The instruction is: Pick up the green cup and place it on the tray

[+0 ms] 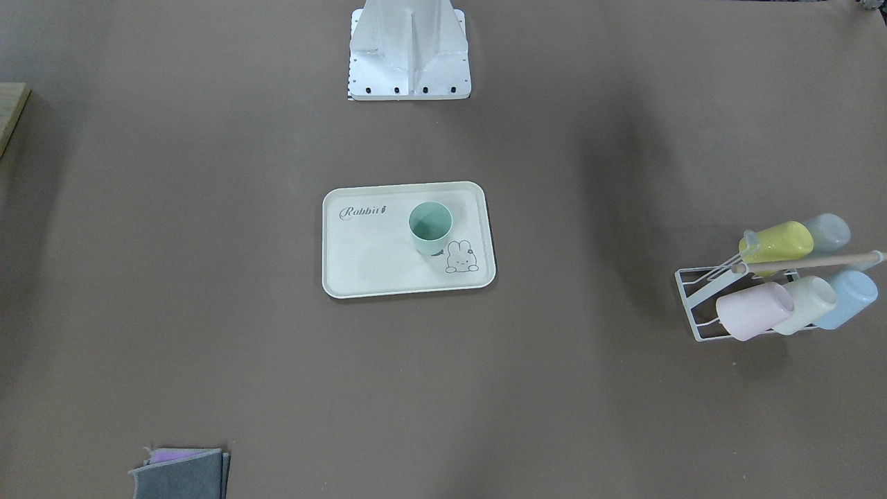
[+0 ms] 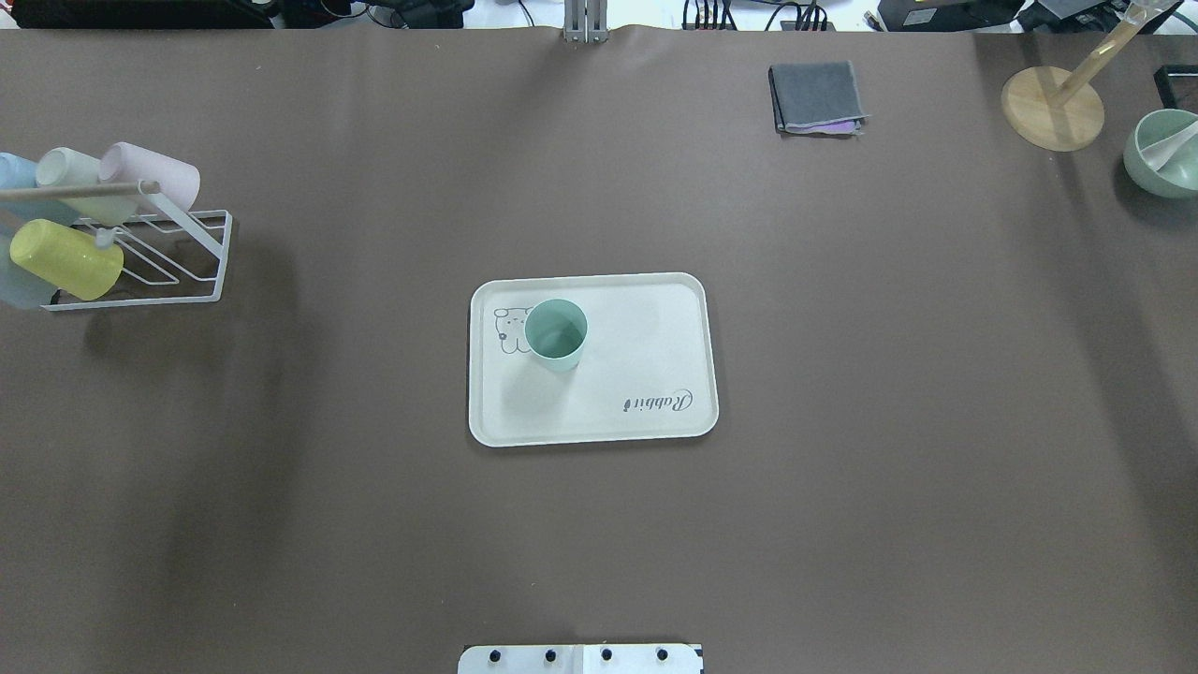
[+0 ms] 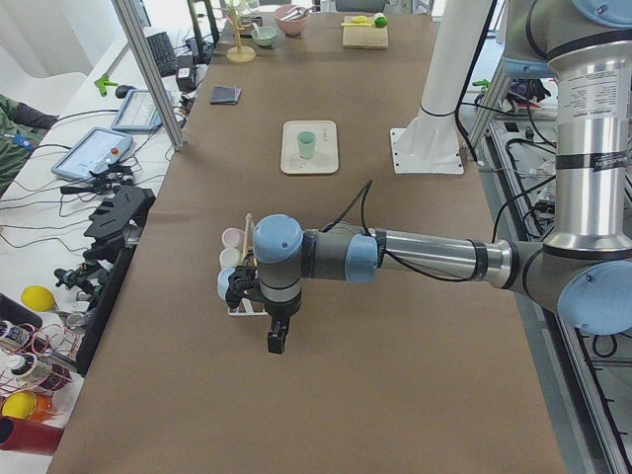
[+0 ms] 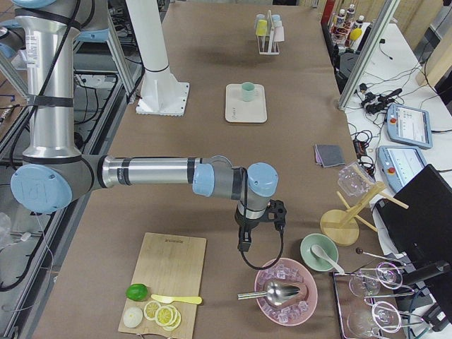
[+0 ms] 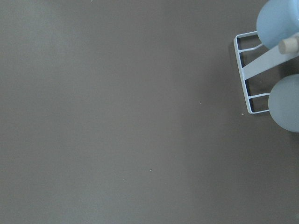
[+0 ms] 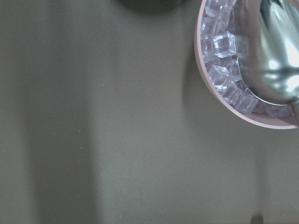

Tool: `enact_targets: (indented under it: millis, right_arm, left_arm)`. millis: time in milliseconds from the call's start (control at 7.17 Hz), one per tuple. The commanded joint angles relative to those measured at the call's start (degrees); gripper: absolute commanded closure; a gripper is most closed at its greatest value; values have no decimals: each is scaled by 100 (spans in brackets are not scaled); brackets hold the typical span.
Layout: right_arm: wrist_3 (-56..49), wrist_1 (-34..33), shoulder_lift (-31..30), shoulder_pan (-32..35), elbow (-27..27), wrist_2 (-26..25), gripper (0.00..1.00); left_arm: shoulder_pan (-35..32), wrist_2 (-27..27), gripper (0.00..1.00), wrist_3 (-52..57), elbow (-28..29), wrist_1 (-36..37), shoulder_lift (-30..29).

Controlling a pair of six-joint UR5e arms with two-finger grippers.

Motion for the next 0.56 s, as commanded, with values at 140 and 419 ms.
enact_targets:
  millis: [140, 419]
  right_arm:
    - [0, -5, -6, 0, -2, 0, 0]
    - [8, 4, 12, 0, 24, 26, 0]
  left_arm:
    - [2, 0, 2, 0, 9, 3, 0]
    - [2, 0, 2, 0, 18, -6, 0]
